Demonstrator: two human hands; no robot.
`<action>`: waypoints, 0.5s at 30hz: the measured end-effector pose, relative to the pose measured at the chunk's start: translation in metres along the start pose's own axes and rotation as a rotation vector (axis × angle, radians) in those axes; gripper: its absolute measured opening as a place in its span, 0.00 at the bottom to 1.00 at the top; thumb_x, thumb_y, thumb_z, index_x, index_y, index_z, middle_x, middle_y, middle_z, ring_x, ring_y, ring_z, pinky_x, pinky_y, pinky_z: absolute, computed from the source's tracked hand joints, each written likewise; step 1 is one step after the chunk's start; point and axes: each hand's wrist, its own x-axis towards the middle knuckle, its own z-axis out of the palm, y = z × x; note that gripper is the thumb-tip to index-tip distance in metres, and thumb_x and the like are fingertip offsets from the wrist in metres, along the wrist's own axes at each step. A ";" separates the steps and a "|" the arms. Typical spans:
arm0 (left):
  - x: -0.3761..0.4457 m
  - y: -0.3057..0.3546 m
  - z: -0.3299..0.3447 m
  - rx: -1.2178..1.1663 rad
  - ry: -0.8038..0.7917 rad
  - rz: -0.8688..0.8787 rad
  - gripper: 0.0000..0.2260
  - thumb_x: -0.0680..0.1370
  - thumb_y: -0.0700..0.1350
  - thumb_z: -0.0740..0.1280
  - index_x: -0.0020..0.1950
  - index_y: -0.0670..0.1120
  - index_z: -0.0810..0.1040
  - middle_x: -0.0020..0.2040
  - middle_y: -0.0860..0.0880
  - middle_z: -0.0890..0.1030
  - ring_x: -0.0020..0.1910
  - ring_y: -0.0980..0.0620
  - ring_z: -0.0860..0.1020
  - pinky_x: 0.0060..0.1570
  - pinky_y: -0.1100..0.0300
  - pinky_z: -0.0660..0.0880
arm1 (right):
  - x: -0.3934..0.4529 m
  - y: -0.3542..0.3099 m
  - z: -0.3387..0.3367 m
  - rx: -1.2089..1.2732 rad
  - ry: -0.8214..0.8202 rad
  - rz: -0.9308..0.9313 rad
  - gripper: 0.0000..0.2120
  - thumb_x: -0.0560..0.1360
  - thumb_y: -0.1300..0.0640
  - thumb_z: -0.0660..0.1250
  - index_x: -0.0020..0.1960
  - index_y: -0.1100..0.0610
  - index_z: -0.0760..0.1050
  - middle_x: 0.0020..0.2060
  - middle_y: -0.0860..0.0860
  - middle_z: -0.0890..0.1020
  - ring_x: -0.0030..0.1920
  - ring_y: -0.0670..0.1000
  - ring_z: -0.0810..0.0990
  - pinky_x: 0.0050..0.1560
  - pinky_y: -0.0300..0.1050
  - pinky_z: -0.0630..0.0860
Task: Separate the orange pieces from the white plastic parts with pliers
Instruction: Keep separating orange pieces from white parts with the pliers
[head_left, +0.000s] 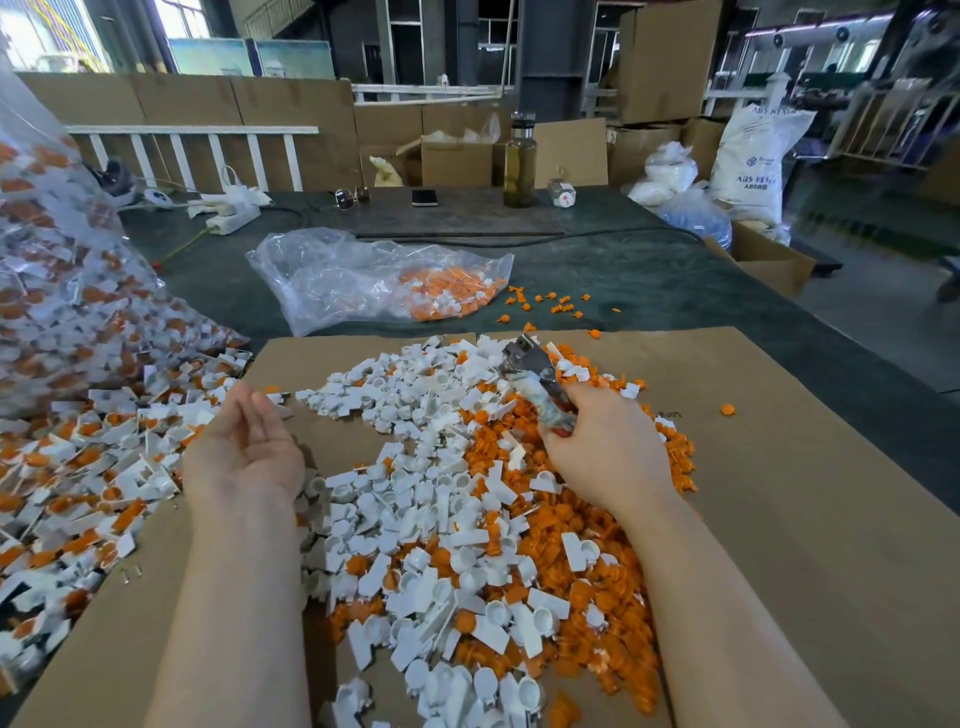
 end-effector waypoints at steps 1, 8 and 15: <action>-0.002 -0.001 0.000 0.029 -0.009 0.000 0.13 0.77 0.33 0.69 0.61 0.38 0.76 0.49 0.42 0.84 0.39 0.52 0.86 0.37 0.64 0.81 | 0.000 0.000 0.000 -0.019 -0.004 0.004 0.08 0.75 0.49 0.66 0.41 0.48 0.68 0.33 0.44 0.72 0.33 0.44 0.71 0.27 0.40 0.64; -0.014 -0.020 0.006 1.120 -0.193 0.141 0.08 0.75 0.42 0.73 0.53 0.50 0.82 0.48 0.51 0.85 0.46 0.56 0.82 0.47 0.59 0.80 | -0.001 0.003 0.003 -0.141 -0.098 -0.003 0.09 0.74 0.46 0.67 0.51 0.49 0.75 0.36 0.43 0.74 0.34 0.45 0.74 0.28 0.40 0.70; -0.021 -0.052 -0.008 2.012 -0.644 0.391 0.10 0.77 0.44 0.71 0.57 0.54 0.82 0.49 0.54 0.81 0.47 0.53 0.79 0.43 0.62 0.75 | -0.001 0.003 0.006 -0.172 -0.158 0.002 0.10 0.73 0.46 0.68 0.51 0.49 0.75 0.36 0.43 0.73 0.37 0.48 0.75 0.29 0.41 0.69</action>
